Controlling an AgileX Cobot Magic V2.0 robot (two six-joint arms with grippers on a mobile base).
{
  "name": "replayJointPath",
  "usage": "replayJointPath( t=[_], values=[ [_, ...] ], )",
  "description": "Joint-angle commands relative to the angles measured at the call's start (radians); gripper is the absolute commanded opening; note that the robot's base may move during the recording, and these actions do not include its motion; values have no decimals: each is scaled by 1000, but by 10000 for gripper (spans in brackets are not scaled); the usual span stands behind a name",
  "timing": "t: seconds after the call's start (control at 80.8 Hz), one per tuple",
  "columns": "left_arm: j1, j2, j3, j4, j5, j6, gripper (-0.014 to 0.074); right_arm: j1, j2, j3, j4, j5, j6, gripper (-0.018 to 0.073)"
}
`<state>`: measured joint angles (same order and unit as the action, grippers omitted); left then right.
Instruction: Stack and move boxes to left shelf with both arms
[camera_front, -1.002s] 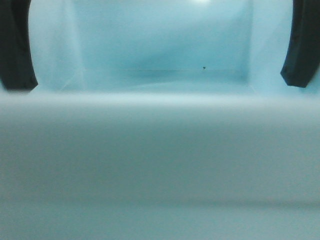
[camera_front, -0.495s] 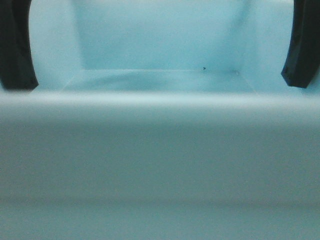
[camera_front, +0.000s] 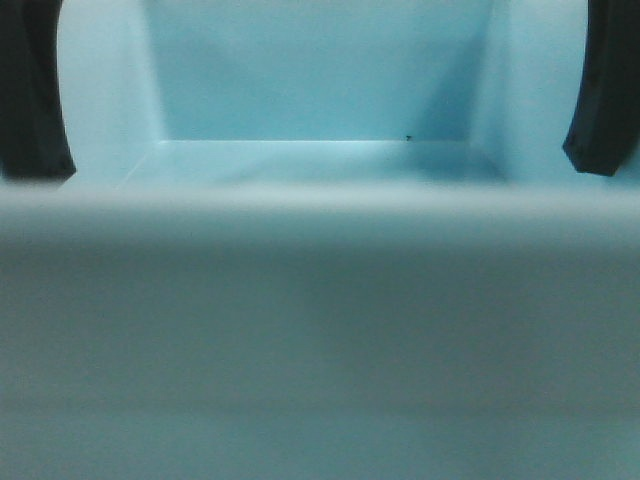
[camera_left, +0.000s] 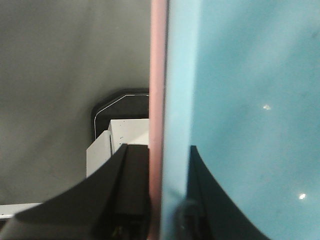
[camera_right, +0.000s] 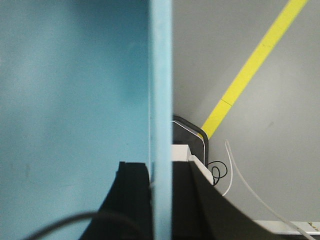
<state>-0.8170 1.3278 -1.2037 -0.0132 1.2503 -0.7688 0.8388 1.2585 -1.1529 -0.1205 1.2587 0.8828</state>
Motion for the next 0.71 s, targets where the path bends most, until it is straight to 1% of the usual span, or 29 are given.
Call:
replayJointPath(
  t=[0.0, 0.693],
  values=[
    [-11, -33, -30, -28, 66, 2, -7, 3, -35, -33, -14, 26, 3, 57],
    [-11, -33, -30, -35, 66, 2, -7, 3, -35, -33, -14, 26, 3, 57]
  ],
)
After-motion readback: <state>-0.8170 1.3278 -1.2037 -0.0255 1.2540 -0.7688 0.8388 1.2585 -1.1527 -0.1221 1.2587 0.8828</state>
